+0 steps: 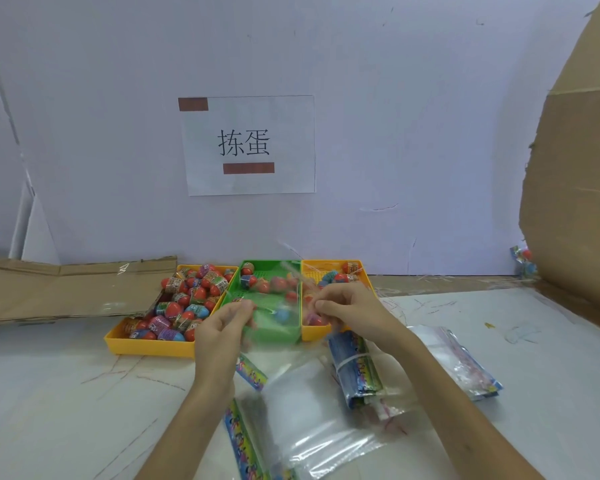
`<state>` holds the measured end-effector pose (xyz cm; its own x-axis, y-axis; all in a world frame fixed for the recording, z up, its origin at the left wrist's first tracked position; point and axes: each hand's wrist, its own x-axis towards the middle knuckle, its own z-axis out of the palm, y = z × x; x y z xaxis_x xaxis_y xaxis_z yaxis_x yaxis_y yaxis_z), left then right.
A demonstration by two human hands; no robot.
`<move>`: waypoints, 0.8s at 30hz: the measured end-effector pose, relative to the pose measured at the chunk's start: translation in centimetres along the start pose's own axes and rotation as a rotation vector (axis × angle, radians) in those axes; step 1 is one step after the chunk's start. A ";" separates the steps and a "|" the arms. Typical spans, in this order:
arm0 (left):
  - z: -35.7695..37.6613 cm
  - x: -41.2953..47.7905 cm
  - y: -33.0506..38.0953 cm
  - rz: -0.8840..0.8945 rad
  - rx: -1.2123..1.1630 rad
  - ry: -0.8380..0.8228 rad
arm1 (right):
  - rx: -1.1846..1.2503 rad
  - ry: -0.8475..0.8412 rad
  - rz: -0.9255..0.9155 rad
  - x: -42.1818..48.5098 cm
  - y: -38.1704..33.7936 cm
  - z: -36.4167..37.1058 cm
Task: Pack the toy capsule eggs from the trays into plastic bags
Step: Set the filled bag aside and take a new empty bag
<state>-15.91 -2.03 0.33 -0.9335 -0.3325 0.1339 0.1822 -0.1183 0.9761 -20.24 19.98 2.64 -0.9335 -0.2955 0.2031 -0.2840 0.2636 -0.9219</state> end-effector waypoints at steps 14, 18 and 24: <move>-0.5 0.6 0.5 -0.034 -0.190 0.249 | -0.336 -0.370 -0.093 -0.7 -0.8 0.4; -0.9 0.8 0.7 -0.023 -0.209 0.257 | -0.478 -0.304 -0.161 -0.4 -0.2 1.6; -0.6 0.6 0.8 -0.081 -0.169 0.129 | -0.236 0.128 -0.229 0.2 -0.1 1.6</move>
<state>-16.09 -2.91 1.08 -0.9018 -0.4315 0.0224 0.1672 -0.3007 0.9389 -20.06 18.42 2.27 -0.8554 -0.2581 0.4491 -0.5179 0.4134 -0.7489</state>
